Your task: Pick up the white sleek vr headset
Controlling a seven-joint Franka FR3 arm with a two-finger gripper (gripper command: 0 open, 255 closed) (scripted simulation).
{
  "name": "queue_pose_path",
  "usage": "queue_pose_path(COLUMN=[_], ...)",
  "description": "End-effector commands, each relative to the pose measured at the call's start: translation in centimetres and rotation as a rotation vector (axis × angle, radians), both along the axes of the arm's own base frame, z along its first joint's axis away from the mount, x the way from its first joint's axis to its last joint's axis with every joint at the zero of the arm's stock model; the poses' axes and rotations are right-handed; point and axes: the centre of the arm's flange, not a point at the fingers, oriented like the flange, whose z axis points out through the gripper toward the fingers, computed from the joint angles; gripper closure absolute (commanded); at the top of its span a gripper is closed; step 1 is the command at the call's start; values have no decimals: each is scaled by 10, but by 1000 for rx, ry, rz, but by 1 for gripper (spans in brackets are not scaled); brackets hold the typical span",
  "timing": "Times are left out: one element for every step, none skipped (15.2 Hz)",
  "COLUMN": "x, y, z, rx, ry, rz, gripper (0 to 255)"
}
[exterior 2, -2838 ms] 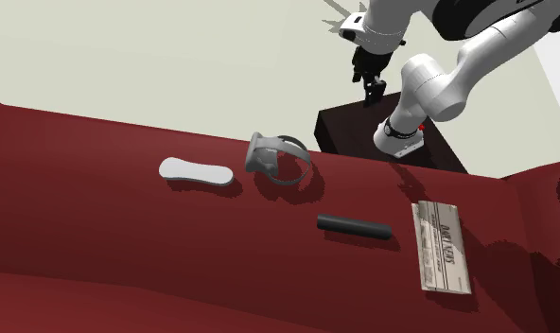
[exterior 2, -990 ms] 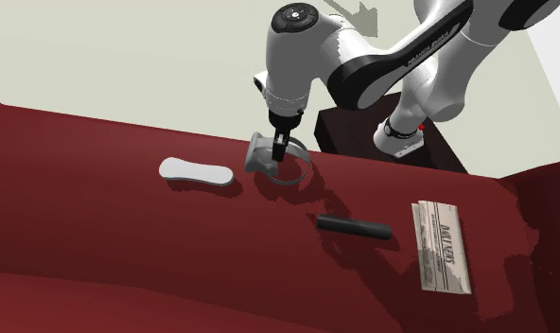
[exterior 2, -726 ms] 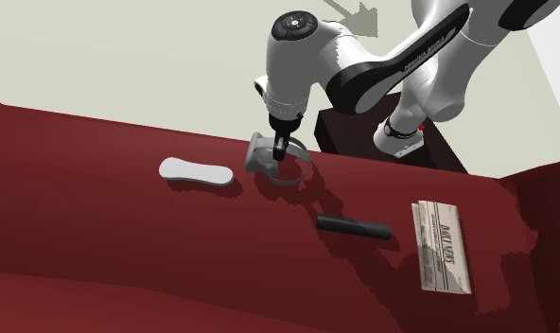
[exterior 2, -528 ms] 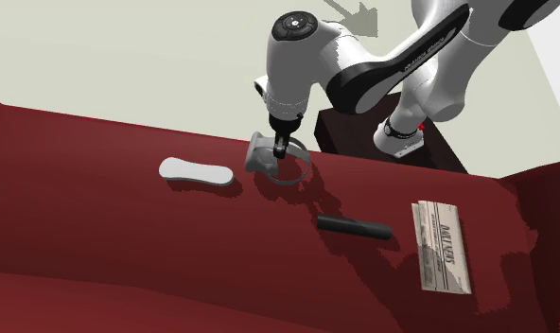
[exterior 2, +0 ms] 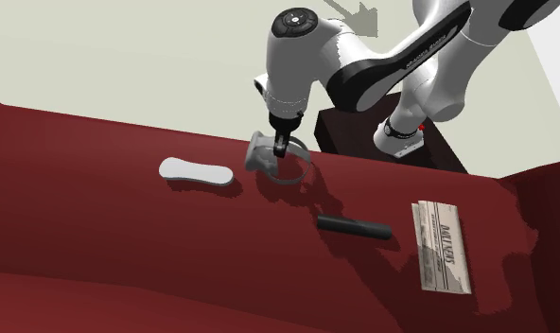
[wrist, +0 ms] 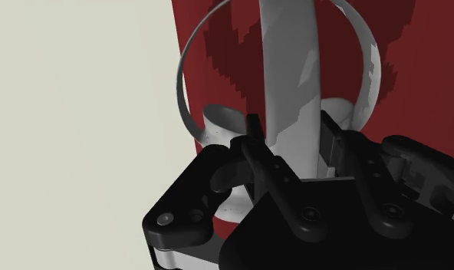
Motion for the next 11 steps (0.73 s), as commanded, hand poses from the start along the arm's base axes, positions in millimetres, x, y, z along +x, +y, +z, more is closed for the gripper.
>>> queue_pose_path(x=[1,1,1,1,1,1,1,1,1,1,1], y=[0,0,0,0,0,0,0,0,0,0,0], z=[10,15,20,26,31,36,41,47,52,57,63], rx=[0,0,0,0,0,0,0,0,0,0,0], ry=[-1,-1,-1,-1,-1,-1,-1,-1,-1,-1,-1], rz=[0,0,0,0,0,0,0,0,0,0,0], gripper=[255,255,255,255,255,255,255,255,255,255,255])
